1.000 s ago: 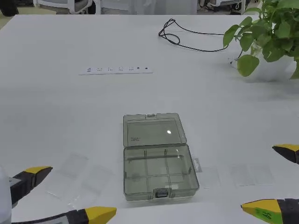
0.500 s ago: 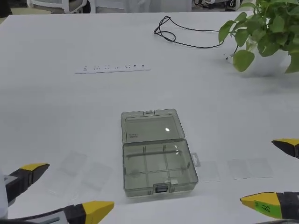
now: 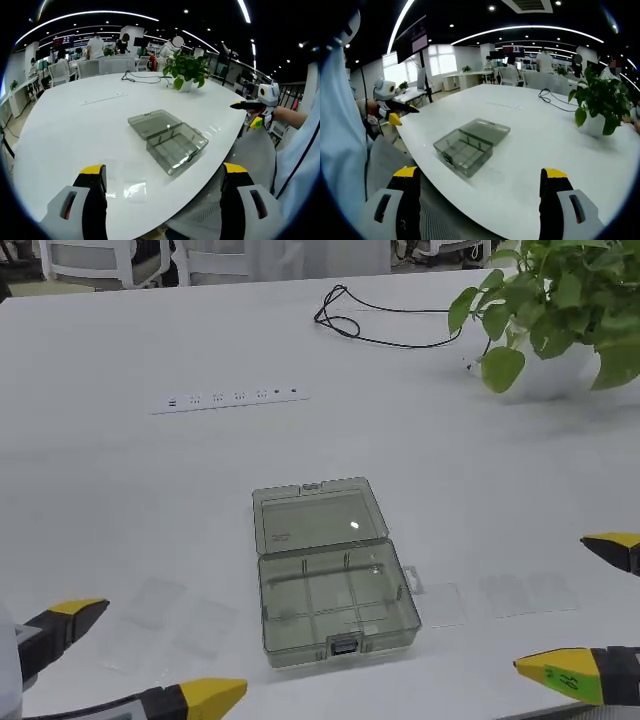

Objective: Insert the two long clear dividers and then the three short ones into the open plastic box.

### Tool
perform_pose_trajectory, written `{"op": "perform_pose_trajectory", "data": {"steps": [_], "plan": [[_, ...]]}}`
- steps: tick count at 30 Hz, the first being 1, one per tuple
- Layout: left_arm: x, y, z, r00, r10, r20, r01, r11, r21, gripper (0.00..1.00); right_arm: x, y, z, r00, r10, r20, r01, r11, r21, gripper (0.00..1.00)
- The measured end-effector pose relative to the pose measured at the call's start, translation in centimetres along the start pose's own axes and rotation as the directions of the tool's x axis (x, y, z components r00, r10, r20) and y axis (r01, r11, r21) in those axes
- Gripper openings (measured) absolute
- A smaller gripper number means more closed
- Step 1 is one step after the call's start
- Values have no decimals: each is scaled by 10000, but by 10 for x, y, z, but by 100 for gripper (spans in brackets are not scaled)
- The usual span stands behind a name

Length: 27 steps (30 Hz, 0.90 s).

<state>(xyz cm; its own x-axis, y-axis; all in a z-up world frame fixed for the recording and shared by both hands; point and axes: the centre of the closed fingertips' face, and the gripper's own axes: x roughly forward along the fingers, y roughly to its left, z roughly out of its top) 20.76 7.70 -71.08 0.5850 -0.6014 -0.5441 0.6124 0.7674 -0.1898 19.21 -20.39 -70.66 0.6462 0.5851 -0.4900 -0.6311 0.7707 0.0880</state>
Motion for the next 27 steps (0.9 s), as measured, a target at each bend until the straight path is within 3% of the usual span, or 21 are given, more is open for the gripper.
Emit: {"op": "perform_pose_trajectory", "data": {"steps": [18,27], "plan": [[3,7,2,9994,179,298,-169,9992,-359,96,5,-1,10,9997,207,-107,-209,9996,-200,100],[4,11,0,9994,305,192,-297,9988,-392,94,6,-2,9,9997,205,-113,-206,9997,-158,100]]}}
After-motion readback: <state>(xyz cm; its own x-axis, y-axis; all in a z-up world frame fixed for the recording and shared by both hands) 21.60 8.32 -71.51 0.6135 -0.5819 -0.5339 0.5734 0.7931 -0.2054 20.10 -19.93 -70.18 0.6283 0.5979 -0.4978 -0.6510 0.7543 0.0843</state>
